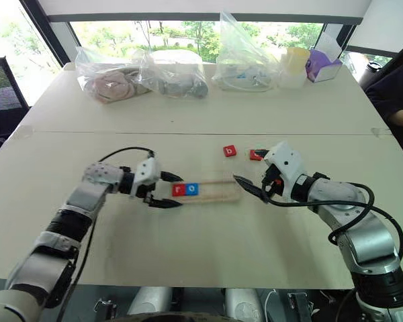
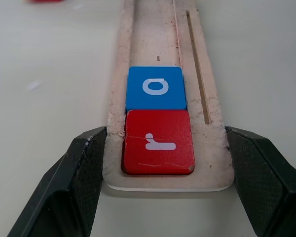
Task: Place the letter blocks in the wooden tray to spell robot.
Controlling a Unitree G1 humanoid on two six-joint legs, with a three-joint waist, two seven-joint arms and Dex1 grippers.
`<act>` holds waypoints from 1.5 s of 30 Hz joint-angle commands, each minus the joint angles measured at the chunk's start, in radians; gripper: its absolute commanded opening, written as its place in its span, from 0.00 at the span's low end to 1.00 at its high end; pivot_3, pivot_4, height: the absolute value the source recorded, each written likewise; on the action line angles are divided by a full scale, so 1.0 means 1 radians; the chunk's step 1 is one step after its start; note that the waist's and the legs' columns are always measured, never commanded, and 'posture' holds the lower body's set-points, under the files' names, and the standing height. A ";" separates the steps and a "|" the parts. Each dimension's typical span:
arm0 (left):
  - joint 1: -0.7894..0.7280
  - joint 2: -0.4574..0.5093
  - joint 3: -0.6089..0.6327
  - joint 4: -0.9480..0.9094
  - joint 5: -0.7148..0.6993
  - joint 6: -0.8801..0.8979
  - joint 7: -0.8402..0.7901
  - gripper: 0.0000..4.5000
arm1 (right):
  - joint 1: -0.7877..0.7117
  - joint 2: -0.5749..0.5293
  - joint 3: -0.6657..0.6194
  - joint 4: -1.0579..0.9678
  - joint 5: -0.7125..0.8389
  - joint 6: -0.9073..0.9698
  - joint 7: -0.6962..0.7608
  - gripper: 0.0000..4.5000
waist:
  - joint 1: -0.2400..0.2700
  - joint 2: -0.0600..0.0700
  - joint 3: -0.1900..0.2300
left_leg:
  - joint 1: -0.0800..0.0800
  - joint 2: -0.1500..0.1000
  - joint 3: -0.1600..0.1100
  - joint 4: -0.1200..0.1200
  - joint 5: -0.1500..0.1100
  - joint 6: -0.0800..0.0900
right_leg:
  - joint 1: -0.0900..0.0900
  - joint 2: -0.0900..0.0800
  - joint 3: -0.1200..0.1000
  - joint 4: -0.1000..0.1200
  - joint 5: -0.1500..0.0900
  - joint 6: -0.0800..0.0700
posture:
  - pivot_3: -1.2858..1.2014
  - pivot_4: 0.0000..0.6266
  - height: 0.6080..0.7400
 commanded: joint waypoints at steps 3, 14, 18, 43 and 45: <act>0.012 -0.028 -0.041 -0.049 0.009 0.043 0.031 0.69 | -0.005 -0.012 -0.034 -0.033 0.006 -0.008 0.003 1.00 | -0.002 0.000 0.000 | 0.000 0.000 0.000 0.000 0.000 0.000 | 0.000 0.001 0.000 0.001 0.000 0.000 | 0.52 0.24 1.00; 0.043 -0.011 -0.049 -0.102 0.013 0.069 0.055 0.69 | -0.001 -0.009 -0.028 -0.041 0.003 -0.005 0.001 1.00 | -0.007 0.000 0.000 | 0.000 0.000 0.000 0.000 0.000 0.000 | 0.000 0.001 0.000 0.001 0.000 0.000 | 0.52 0.24 1.00; 0.035 0.004 -0.052 -0.106 0.014 0.069 0.045 0.69 | -0.010 -0.007 -0.020 -0.034 0.001 -0.008 0.003 1.00 | -0.010 0.000 0.000 | 0.000 0.000 0.000 0.000 0.000 0.000 | 0.000 0.001 0.000 0.001 0.000 0.000 | 0.52 0.24 1.00; 0.113 0.117 -0.011 -0.198 0.006 0.132 0.086 1.00 | -0.059 0.040 0.034 -0.008 -0.008 0.001 -0.016 1.00 | -0.020 0.000 0.000 | 0.001 0.001 -0.001 0.000 0.000 0.000 | 0.000 0.002 0.000 0.001 0.000 0.000 | 0.52 0.24 1.00; 0.157 0.171 0.033 -0.229 -0.023 0.162 0.091 1.00 | -0.086 0.072 0.075 0.022 -0.044 0.000 -0.049 1.00 | -0.030 0.000 0.000 | 0.003 0.003 0.000 -0.002 0.000 0.000 | 0.000 0.003 0.001 0.002 -0.001 -0.002 | 0.52 0.24 1.00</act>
